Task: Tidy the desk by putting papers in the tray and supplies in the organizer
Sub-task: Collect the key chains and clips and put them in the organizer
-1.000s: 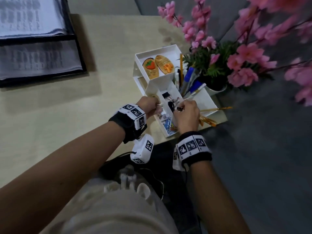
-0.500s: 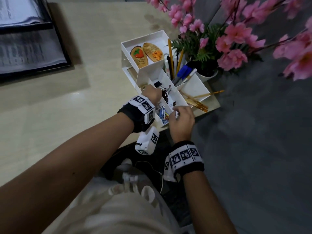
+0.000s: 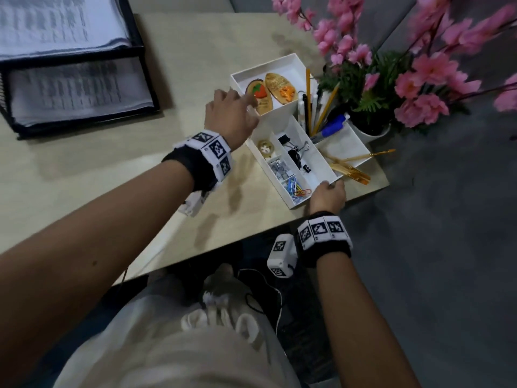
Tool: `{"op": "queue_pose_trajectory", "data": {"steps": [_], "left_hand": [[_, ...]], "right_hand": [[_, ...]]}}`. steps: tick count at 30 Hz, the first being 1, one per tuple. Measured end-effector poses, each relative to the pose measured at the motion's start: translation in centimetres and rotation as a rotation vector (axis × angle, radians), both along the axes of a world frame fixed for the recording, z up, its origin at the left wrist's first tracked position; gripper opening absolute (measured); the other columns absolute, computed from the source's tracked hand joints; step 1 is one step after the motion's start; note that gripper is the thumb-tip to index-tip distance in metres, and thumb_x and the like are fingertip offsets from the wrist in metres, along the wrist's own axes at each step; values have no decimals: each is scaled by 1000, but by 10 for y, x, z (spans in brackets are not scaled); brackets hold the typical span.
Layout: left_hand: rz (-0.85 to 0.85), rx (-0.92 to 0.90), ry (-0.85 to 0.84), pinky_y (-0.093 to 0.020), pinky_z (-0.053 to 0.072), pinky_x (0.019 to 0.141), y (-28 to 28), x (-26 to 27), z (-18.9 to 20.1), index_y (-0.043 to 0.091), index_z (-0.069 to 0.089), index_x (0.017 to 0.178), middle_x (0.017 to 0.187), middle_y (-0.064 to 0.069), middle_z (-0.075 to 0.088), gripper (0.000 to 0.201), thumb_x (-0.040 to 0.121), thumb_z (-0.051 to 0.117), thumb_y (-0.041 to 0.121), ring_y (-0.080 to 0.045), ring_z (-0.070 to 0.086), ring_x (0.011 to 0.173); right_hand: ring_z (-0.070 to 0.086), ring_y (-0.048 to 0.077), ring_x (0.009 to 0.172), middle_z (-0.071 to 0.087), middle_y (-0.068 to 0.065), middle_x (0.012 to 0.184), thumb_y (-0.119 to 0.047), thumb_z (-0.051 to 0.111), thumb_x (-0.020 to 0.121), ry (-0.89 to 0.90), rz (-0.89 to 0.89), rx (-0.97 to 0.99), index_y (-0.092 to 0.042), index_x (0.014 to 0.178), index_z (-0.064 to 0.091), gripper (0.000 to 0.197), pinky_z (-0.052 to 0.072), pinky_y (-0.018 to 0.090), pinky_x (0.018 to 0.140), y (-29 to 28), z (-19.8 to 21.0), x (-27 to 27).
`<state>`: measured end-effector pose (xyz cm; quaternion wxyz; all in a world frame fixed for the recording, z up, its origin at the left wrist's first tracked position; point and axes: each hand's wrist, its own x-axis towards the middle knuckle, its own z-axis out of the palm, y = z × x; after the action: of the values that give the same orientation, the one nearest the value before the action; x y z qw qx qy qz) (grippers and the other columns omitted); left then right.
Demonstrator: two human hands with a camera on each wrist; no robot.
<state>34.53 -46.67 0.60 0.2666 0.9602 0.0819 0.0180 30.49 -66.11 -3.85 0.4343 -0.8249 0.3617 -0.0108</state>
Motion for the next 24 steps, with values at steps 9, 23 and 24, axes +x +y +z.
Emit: {"op": "queue_pose_trajectory", "data": {"steps": [9, 23, 24], "left_hand": [[236, -15, -141, -47, 13, 116, 74, -14, -20, 13, 71, 104, 148, -26, 26, 34, 79, 68, 35, -43, 16, 141], [318, -54, -253, -36, 19, 117, 102, 69, -51, 24, 40, 137, 156, -15, -20, 42, 96, 44, 31, -29, -5, 148], [315, -40, -221, -36, 16, 117, 106, 75, -52, 27, 31, 143, 155, -14, -25, 48, 96, 43, 32, -29, -13, 147]], "right_hand": [[64, 27, 66, 64, 15, 111, -16, 41, 89, 242, 328, 198, -20, 125, 47, 37, 56, 31, 55, 51, -18, 28], [49, 39, 121, 51, 22, 133, -19, 40, 93, 49, 555, -210, -3, 127, 51, 39, 42, 42, 102, 116, -25, 233], [53, 39, 117, 55, 22, 129, -20, 45, 90, 18, 531, -185, -2, 123, 55, 39, 45, 42, 99, 122, -26, 243]]}}
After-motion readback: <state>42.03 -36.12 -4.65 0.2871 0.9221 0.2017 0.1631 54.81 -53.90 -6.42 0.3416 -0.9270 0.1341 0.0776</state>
